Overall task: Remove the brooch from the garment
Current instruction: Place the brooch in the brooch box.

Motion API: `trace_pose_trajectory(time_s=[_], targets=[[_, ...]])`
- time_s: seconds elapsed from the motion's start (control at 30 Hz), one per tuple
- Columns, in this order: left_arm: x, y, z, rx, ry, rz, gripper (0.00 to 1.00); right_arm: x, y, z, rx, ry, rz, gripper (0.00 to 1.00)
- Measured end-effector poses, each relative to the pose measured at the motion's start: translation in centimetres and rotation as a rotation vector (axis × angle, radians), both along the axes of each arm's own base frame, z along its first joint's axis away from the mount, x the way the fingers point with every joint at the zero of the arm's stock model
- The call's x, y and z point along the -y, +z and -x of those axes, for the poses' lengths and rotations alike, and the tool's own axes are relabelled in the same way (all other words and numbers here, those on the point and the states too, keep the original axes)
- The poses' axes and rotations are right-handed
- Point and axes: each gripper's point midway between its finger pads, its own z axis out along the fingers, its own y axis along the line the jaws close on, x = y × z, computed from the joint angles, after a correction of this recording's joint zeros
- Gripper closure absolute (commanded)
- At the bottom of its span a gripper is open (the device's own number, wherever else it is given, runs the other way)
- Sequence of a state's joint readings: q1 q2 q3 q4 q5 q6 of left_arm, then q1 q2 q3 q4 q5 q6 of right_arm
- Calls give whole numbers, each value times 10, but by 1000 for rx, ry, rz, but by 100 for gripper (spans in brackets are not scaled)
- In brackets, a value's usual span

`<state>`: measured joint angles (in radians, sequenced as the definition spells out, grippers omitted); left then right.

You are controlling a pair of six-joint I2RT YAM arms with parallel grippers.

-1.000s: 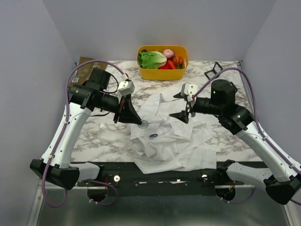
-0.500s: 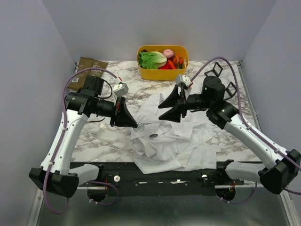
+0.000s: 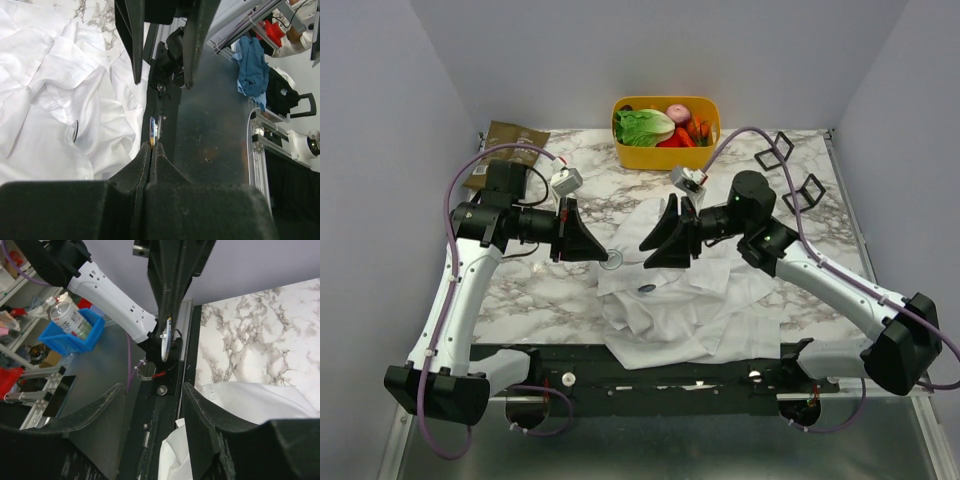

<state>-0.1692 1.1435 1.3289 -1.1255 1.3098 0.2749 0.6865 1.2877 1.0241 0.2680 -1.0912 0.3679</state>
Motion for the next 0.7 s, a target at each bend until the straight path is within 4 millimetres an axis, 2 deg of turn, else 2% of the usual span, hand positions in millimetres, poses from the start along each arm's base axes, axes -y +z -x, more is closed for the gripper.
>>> trace_pose_trajectory(time_s=[0.17, 0.3, 0.6, 0.7], targets=[[0, 1, -4, -5, 10, 2, 100, -10, -9, 8, 3, 40, 18, 46], [0, 0, -5, -12, 12, 3, 100, -14, -16, 7, -10, 46, 35, 46], [1, -2, -9, -28, 18, 3, 100, -22, -13, 13, -45, 90, 38, 48], [1, -7, -11, -40, 29, -5, 100, -27, -11, 17, -52, 112, 40, 53]])
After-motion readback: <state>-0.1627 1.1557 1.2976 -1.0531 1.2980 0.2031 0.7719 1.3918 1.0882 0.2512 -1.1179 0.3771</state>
